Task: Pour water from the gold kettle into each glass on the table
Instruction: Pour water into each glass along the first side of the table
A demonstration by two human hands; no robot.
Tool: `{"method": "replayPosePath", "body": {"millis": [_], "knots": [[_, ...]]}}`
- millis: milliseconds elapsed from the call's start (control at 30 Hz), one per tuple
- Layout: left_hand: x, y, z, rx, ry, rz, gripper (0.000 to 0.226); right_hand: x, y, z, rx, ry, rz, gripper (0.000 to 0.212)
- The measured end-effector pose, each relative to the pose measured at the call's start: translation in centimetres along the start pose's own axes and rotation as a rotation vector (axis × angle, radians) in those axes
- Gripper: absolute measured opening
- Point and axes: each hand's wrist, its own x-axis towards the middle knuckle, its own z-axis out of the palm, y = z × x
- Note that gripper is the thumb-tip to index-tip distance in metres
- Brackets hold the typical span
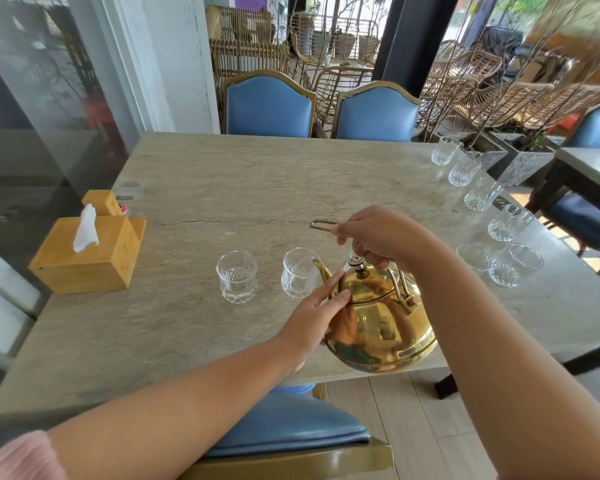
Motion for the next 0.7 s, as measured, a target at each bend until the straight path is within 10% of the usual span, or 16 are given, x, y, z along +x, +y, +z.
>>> {"method": "replayPosePath", "body": {"millis": [700], "knots": [[0.25, -0.28, 0.03, -0.004, 0.005, -0.011, 0.044, 0.36, 0.05, 0.10, -0.008, -0.008, 0.035, 0.029]]}}
